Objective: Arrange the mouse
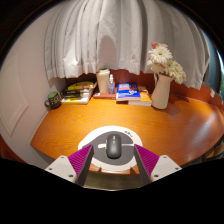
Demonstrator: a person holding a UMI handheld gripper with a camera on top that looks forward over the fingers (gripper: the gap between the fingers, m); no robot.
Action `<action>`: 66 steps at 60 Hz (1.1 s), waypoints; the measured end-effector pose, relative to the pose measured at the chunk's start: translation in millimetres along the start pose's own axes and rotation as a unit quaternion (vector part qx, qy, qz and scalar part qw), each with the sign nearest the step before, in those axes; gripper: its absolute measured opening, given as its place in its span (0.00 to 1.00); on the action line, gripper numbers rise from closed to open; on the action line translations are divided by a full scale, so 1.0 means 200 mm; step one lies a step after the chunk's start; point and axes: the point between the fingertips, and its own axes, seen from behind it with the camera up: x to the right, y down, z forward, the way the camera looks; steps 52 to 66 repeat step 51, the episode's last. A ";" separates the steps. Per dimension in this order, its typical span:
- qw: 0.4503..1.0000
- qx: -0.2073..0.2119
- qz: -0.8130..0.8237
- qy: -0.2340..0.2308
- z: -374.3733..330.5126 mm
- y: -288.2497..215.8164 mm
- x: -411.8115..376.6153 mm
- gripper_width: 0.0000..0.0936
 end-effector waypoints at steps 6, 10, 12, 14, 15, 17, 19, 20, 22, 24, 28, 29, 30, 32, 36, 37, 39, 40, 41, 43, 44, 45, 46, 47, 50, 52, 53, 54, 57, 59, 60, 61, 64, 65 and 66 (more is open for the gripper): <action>1.000 0.021 -0.001 -0.003 -0.25 -0.01 -0.02 0.85; 0.999 0.032 -0.001 -0.010 -0.40 0.01 -0.04 0.86; 0.999 0.036 -0.003 -0.014 -0.46 0.02 -0.04 0.86; 0.999 0.040 -0.004 -0.016 -0.52 0.02 -0.04 0.86; 0.999 0.043 -0.004 -0.017 -0.55 0.02 -0.04 0.86; 0.999 0.047 -0.005 -0.018 -0.60 0.03 -0.03 0.86; 0.998 0.052 -0.004 -0.018 -0.64 0.04 -0.03 0.86; 0.998 0.053 -0.004 -0.019 -0.66 0.04 -0.03 0.86; 0.998 0.056 0.000 -0.021 -0.69 0.04 -0.03 0.86; 0.998 0.059 0.004 -0.023 -0.73 0.05 -0.02 0.86; 0.998 0.061 0.016 -0.019 -0.77 0.08 0.01 0.87; 0.998 0.061 0.019 -0.017 -0.78 0.09 0.02 0.87; 0.998 0.062 0.023 -0.014 -0.79 0.09 0.03 0.87; 0.998 0.063 0.030 -0.008 -0.80 0.10 0.05 0.87; 0.998 0.060 0.032 -0.002 -0.81 0.14 0.08 0.87; 0.998 0.059 0.031 -0.001 -0.82 0.15 0.07 0.87; 0.998 0.060 0.030 -0.002 -0.83 0.16 0.06 0.87; 0.998 0.061 0.029 -0.003 -0.84 0.15 0.06 0.87; 0.998 0.062 0.028 -0.004 -0.85 0.15 0.05 0.87; 0.997 0.066 0.027 -0.006 -0.86 0.15 0.05 0.87; 0.997 0.069 0.026 -0.007 -0.87 0.15 0.05 0.87; 0.997 0.071 0.026 -0.007 -0.88 0.14 0.05 0.87; 0.997 0.073 0.026 -0.007 -0.88 0.14 0.05 0.87; 0.997 0.074 0.026 -0.007 -0.89 0.14 0.05 0.87; 0.996 0.079 0.028 -0.007 -0.90 0.13 0.05 0.87; 0.996 0.080 0.028 -0.007 -0.90 0.13 0.05 0.87; 0.996 0.080 0.028 -0.007 -0.90 0.13 0.05 0.87; 0.996 0.080 0.028 -0.007 -0.90 0.13 0.05 0.87; 0.996 0.080 0.028 -0.007 -0.90 0.13 0.05 0.87; 0.996 0.080 0.028 -0.007 -0.90 0.13 0.05 0.87; 0.996 0.080 0.028 -0.007 -0.90 0.13 0.05 0.87; 0.996 0.080 0.028 -0.007 -0.90 0.13 0.05 0.87; 0.996 0.080 0.028 -0.007 -0.90 0.13 0.05 0.87; 0.996 0.080 0.028 -0.007 -0.90 0.13 0.05 0.87; 0.996 0.080 0.028 -0.007 -0.90 0.13 0.05 0.87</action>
